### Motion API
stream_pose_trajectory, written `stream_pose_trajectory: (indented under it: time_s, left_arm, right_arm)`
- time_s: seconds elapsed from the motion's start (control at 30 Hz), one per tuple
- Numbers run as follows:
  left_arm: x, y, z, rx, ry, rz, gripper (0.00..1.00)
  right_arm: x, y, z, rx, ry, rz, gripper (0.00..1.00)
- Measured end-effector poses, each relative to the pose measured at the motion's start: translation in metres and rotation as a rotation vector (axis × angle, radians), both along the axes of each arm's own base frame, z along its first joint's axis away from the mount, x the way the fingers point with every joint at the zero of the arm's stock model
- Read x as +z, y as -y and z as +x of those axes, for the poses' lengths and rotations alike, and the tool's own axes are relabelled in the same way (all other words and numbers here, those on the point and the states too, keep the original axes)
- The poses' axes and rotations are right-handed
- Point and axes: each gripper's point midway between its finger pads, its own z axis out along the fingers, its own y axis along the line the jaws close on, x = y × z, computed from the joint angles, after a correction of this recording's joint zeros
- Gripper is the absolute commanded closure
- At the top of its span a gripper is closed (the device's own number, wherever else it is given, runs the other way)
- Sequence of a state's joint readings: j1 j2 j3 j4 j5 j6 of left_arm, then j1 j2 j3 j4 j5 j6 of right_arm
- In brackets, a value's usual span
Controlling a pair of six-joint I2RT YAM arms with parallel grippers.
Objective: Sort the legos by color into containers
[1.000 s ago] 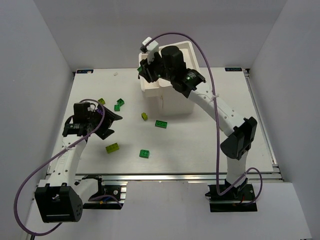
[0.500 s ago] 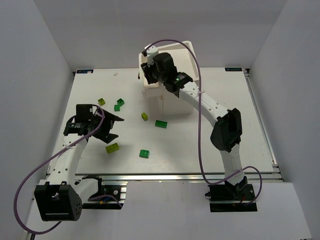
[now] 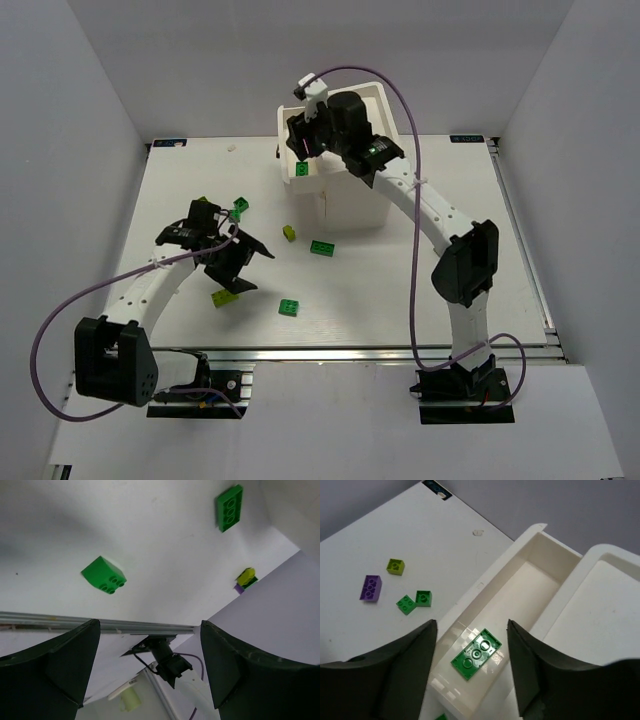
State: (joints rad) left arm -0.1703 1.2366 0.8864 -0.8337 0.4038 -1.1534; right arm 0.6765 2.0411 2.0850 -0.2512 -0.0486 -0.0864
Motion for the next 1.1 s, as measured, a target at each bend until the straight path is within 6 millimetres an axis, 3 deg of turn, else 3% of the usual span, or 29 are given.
stream_pose_trajectory:
  time_s: [0.17,0.27,0.3,0.33,0.53,0.63,0.93,1.1]
  left_arm:
    - [0.005,0.014,-0.007,-0.039,-0.055,0.020,0.10]
    - [0.002,0.020,-0.014,-0.045,-0.113,0.035,0.10]
    - [-0.001,0.022,-0.018,-0.046,-0.142,0.044,0.09]
    - [-0.006,0.023,-0.022,-0.049,-0.169,0.054,0.09]
    - [-0.031,0.033,-0.045,-0.055,-0.338,0.122,0.08]
    - [-0.041,0.041,-0.047,-0.051,-0.375,0.140,0.08]
    - [-0.084,0.065,-0.046,-0.065,-0.456,0.209,0.10]
    - [-0.090,0.077,-0.034,-0.059,-0.442,0.219,0.14]
  right_arm:
    - [0.032,0.005,-0.023,0.146,0.025,0.067,0.59]
    - [0.041,0.021,-0.051,0.237,0.019,0.119,0.42]
    - [0.043,0.026,-0.061,0.266,0.017,0.139,0.18]
    - [0.046,0.033,-0.071,0.290,0.013,0.159,0.11]
    - [0.062,0.056,-0.094,0.370,0.054,0.222,0.11]
    - [0.058,0.065,-0.099,0.373,0.044,0.233,0.12]
    - [0.057,0.092,-0.107,0.342,0.040,0.243,0.12]
    - [0.065,0.104,-0.110,0.326,0.062,0.248,0.12]
